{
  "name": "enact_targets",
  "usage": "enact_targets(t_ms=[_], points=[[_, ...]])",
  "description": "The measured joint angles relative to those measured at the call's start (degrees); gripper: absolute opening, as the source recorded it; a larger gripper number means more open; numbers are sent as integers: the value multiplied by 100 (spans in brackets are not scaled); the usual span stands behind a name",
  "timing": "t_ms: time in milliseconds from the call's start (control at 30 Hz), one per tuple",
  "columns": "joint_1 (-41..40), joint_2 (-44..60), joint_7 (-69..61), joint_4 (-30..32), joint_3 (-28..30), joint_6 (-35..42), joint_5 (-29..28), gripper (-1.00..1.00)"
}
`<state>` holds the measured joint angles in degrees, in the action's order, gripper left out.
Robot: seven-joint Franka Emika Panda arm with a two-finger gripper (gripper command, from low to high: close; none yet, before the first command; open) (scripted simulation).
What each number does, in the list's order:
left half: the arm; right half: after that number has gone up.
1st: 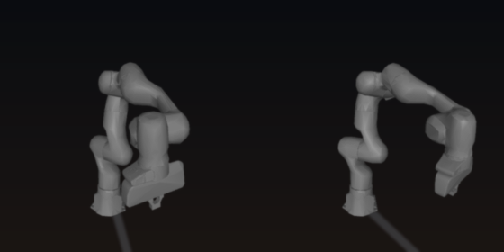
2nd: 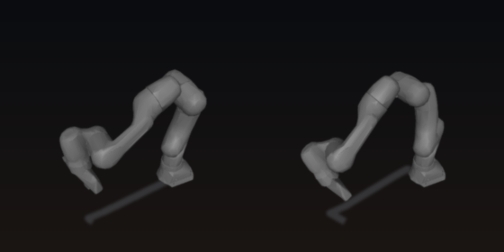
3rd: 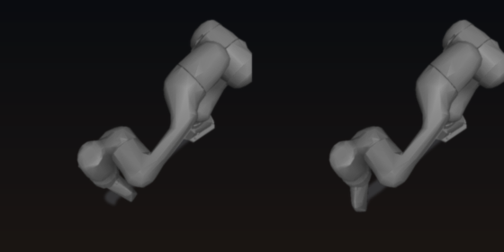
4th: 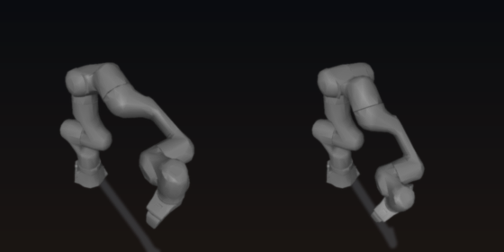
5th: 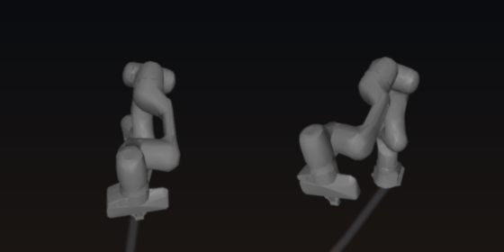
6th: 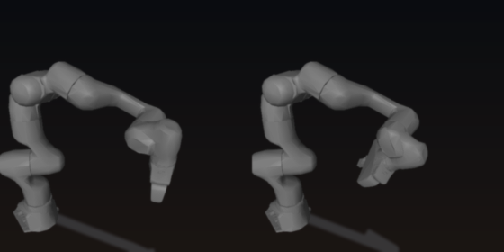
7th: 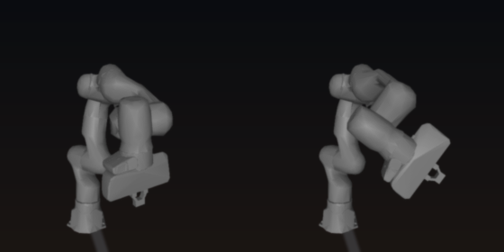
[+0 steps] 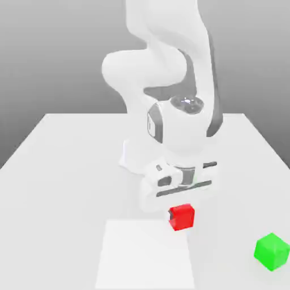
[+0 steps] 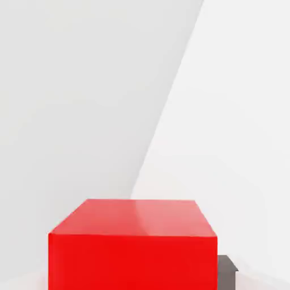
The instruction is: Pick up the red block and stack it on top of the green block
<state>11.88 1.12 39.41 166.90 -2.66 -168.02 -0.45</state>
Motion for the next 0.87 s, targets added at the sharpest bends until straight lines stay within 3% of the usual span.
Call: enact_targets(t_ms=[133, 567, 733, 767, 867], points=[[96, -556, -17, -85, -37, 643, 47, -100], [1205, 736, 373, -2694, -576, 1975, -242, -100], [1397, 1628, 568, -3028, -520, 1424, -484, -100], [1422, 1758, 591, -3039, -490, 1304, -519, 100], [1422, 1758, 591, -3039, -490, 1304, -519, 100]])
